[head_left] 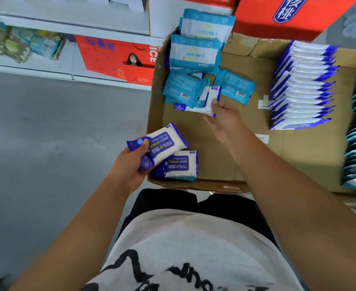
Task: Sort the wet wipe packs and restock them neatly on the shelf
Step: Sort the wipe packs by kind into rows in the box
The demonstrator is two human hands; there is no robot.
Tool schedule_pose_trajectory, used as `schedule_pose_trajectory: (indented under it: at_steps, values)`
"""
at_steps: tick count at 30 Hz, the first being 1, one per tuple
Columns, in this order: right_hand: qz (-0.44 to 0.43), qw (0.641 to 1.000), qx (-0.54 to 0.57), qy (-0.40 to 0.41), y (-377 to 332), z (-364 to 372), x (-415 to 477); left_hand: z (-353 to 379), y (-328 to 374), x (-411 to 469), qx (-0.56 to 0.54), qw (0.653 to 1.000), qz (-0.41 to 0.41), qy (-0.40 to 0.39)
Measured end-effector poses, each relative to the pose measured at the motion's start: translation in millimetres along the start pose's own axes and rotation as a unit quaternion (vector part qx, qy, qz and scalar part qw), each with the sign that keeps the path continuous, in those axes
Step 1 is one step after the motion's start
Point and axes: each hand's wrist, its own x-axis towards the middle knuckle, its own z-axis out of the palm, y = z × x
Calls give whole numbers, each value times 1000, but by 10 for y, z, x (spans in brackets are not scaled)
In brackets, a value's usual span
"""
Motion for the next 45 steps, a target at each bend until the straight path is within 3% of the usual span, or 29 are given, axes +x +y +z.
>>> schedule_pose_trajectory:
  at_steps: [9, 15, 20, 25, 30, 33, 37, 40, 43, 45]
  values:
    - [-16, 999, 30, 41, 220, -924, -820, 62, -113, -16, -15, 999, 6, -38]
    - [-53, 995, 82, -3, 301, -1179, -1193, 207, -268, -98, 16, 996, 22, -89]
    - [-65, 996, 50, -28, 268, -1200, -1295, 311, -269, -196, 3, 992, 6, -127]
    - [-80, 983, -128, -100, 203, -1160, -1307, 315, -193, -282, 8, 986, 0, -164]
    - [-128, 937, -257, -200, 204, -769, -1316, 300, -178, -369, 143, 964, 15, -225]
    - [-135, 936, -262, -190, 254, -535, -1200, 249, -250, -368, 185, 963, 33, -192]
    - [-130, 953, -263, -81, 344, -437, -1011, 31, -279, -301, 100, 990, 42, -89]
    - [-98, 936, -334, -53, 462, -459, -829, -255, -230, -263, 56, 995, 72, -35]
    - [-65, 882, -459, -86, 667, -423, -731, -505, -184, -269, 48, 995, 83, 14]
    - [-48, 874, -475, -91, 816, -393, -682, -612, -180, -286, 42, 996, 75, 31]
